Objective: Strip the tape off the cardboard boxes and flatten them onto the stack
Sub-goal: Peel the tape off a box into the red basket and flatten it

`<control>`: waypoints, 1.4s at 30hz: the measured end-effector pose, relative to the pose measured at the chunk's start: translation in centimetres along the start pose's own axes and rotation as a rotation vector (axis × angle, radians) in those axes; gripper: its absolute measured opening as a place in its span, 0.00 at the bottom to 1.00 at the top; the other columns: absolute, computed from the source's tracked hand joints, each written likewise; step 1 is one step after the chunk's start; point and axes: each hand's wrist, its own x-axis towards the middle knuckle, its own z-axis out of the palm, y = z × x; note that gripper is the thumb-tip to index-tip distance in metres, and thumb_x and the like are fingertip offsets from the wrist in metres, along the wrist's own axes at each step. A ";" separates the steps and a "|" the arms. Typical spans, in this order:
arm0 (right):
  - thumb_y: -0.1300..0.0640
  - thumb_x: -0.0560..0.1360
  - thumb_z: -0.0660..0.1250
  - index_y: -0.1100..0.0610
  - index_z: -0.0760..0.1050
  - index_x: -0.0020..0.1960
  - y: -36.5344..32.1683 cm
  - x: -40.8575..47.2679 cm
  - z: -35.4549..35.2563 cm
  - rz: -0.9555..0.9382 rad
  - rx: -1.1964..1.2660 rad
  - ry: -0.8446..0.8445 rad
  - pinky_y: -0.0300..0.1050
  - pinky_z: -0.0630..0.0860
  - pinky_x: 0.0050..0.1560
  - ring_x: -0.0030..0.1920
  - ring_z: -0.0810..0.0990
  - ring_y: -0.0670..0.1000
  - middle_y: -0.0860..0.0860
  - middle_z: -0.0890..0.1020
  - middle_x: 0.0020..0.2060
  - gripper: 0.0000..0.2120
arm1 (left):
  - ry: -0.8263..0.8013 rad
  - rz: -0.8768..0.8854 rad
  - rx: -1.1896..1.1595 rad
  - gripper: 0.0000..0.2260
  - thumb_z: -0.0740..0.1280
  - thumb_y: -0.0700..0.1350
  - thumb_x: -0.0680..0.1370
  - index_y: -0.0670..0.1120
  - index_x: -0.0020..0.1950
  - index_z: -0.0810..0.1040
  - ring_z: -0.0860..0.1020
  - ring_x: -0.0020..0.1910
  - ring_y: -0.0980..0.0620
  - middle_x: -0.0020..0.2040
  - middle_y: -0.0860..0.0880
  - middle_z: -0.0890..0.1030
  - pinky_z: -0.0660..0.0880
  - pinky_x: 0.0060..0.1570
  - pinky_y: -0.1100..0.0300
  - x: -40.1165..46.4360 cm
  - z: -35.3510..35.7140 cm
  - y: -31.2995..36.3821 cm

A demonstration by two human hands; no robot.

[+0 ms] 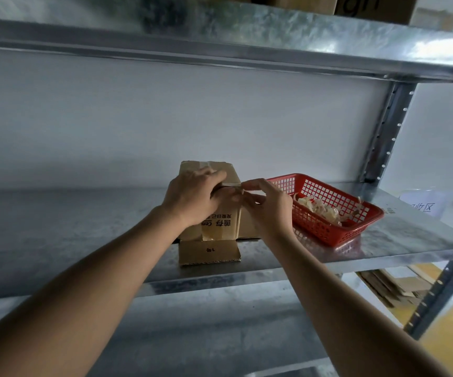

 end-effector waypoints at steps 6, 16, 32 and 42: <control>0.58 0.75 0.75 0.50 0.88 0.46 -1.3 -1.1 1.6 0.176 0.054 0.222 0.45 0.82 0.40 0.37 0.83 0.39 0.39 0.84 0.34 0.04 | 0.010 0.022 0.075 0.15 0.57 0.63 0.83 0.51 0.54 0.70 0.75 0.41 0.51 0.48 0.55 0.75 0.69 0.36 0.58 0.1 0.2 -0.4; 0.63 0.80 0.68 0.55 0.80 0.44 -0.3 -0.8 1.9 -0.002 -0.175 0.178 0.41 0.71 0.34 0.35 0.80 0.47 0.47 0.84 0.37 0.07 | -0.309 -0.212 -0.127 0.25 0.47 0.60 0.87 0.54 0.78 0.70 0.65 0.76 0.48 0.74 0.54 0.69 0.63 0.75 0.46 2.5 -0.9 -1.9; 0.72 0.78 0.68 0.61 0.73 0.59 0.9 5.3 -2.8 -0.474 -0.573 -0.470 0.51 0.86 0.44 0.46 0.87 0.54 0.58 0.84 0.51 0.12 | -0.623 -0.379 -0.248 0.21 0.46 0.65 0.85 0.72 0.79 0.57 0.42 0.84 0.48 0.85 0.56 0.45 0.44 0.80 0.39 4.0 -1.5 -2.7; 0.63 0.80 0.70 0.68 0.80 0.58 -0.3 4.0 -2.9 0.578 0.637 -0.248 0.46 0.85 0.51 0.49 0.88 0.58 0.63 0.87 0.48 0.09 | -0.596 -0.360 -0.185 0.22 0.46 0.68 0.84 0.74 0.79 0.54 0.43 0.84 0.49 0.85 0.57 0.45 0.44 0.80 0.41 3.5 -1.3 -2.4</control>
